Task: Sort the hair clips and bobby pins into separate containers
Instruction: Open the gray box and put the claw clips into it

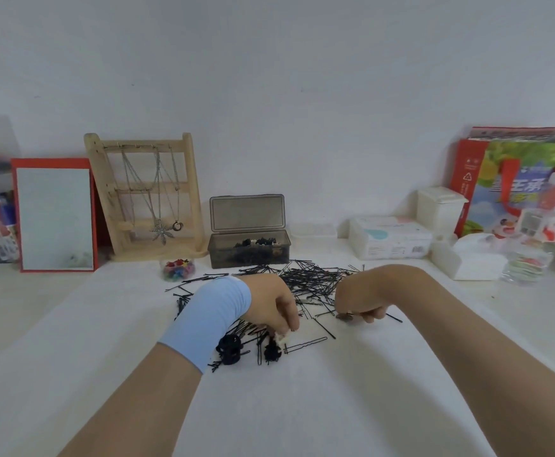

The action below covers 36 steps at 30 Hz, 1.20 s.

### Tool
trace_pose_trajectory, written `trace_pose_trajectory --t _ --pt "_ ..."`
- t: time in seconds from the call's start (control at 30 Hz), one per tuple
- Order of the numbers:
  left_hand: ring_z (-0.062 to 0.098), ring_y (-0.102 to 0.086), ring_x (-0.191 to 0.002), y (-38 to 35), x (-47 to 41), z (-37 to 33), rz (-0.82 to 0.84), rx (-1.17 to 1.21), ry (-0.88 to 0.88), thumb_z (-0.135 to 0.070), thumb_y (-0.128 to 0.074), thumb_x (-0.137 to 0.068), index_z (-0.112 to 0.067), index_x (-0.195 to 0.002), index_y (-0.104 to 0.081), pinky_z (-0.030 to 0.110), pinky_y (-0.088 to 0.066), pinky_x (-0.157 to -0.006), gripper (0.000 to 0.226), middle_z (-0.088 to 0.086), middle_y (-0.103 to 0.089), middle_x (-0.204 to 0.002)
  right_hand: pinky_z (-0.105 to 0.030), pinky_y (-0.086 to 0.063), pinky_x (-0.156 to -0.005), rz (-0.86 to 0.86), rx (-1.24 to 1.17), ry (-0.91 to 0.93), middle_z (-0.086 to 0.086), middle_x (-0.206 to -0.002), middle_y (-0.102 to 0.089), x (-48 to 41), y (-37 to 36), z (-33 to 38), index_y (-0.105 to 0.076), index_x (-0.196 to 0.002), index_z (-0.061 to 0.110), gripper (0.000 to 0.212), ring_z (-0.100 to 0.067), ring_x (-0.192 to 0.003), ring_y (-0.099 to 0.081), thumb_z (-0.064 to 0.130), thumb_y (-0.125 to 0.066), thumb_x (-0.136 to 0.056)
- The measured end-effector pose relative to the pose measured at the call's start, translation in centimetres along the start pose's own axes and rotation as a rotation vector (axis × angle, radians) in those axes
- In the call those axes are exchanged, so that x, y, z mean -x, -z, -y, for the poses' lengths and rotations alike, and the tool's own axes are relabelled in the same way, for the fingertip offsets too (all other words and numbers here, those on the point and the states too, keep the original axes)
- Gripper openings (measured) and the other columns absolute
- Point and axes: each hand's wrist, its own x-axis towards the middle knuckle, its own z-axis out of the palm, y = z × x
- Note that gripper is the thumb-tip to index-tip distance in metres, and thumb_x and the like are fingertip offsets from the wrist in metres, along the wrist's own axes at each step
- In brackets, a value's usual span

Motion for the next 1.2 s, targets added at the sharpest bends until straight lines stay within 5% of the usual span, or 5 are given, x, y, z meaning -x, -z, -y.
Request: trace_pose_trajectory --t 0.43,0.63,0.83,1.0,1.2 --pt "0.014 -0.074 -0.082 0.6 0.6 1.0 -0.066 0.068 0.037 -0.018 -0.072 -0.087 -0.028 -0.099 -0.076 0.021 -0.059 -0.072 0.016 -0.006 -0.076 -0.089 -0.020 -0.045 -0.056 -0.244 -0.142 0.339 0.013 -0.057 -0.063 0.0 0.6 1.5 -0.069 -0.102 0.025 0.021 -0.009 -0.052 -0.056 0.013 -0.058 -0.089" --pt "0.013 -0.075 -0.076 0.9 2.1 3.0 -0.193 0.298 0.089 -0.003 -0.062 -0.092 -0.015 -0.102 -0.073 0.032 -0.062 -0.077 0.019 0.004 -0.071 -0.099 -0.028 -0.040 -0.056 -0.144 -0.223 0.328 -0.012 -0.075 -0.051 -0.4 0.2 4.7 -0.059 -0.084 0.012 0.020 -0.024 -0.062 -0.045 0.016 -0.040 -0.088" --pt "-0.006 -0.062 -0.059 1.0 4.4 4.1 -0.157 0.104 0.092 -0.024 -0.060 -0.096 -0.038 -0.098 -0.076 0.008 -0.047 -0.060 0.021 -0.008 -0.071 -0.098 -0.022 -0.042 -0.052 -0.046 -0.056 0.413 0.003 -0.061 -0.053 0.5 -0.4 7.0 -0.063 -0.085 0.018 0.027 -0.014 -0.046 -0.048 0.041 -0.055 -0.096" --pt "-0.004 -0.064 -0.068 0.9 5.6 4.8 -0.103 0.039 0.143 -0.043 -0.072 -0.084 -0.039 -0.096 -0.078 0.019 -0.051 -0.078 0.014 -0.026 -0.070 -0.076 -0.020 -0.045 -0.056 0.143 0.047 0.446 0.010 -0.056 -0.056 1.4 -1.0 8.6 -0.071 -0.104 0.024 0.025 -0.009 -0.045 -0.050 0.040 -0.073 -0.085" --pt "0.001 -0.062 -0.093 0.1 5.9 4.6 -0.073 -0.074 0.169 -0.053 -0.079 -0.072 -0.046 -0.090 -0.076 0.029 -0.052 -0.092 0.020 -0.025 -0.068 -0.098 -0.022 -0.040 -0.056 0.070 0.159 0.440 0.002 -0.059 -0.062 1.0 -1.1 9.2 -0.070 -0.099 0.031 0.022 -0.016 -0.056 -0.050 0.047 -0.071 -0.083"
